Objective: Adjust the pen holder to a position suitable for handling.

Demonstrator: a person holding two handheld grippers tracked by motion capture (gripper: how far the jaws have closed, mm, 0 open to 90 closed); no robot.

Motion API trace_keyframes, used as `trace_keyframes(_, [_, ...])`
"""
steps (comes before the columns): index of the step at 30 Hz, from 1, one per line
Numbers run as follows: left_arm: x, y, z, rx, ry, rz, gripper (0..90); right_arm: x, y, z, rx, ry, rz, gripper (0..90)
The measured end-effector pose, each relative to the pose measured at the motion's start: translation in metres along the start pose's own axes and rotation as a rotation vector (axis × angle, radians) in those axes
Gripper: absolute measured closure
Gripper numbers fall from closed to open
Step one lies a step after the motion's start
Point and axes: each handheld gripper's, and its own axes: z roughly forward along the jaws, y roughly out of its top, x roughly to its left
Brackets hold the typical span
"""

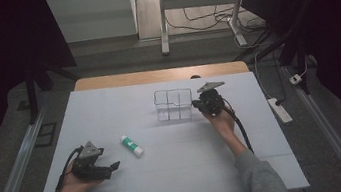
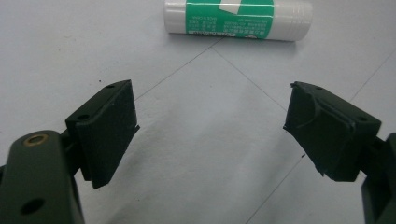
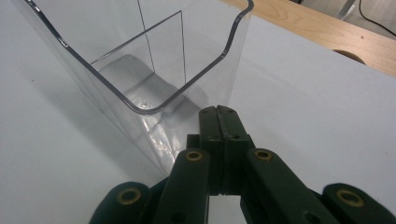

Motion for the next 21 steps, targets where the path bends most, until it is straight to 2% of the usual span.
trace_keyframes(21, [-0.001, 0.0, 0.001, 0.008, -0.003, 0.008, 16.6, 0.013, 0.005, 0.014, -0.006, 0.023, -0.022, 89.2])
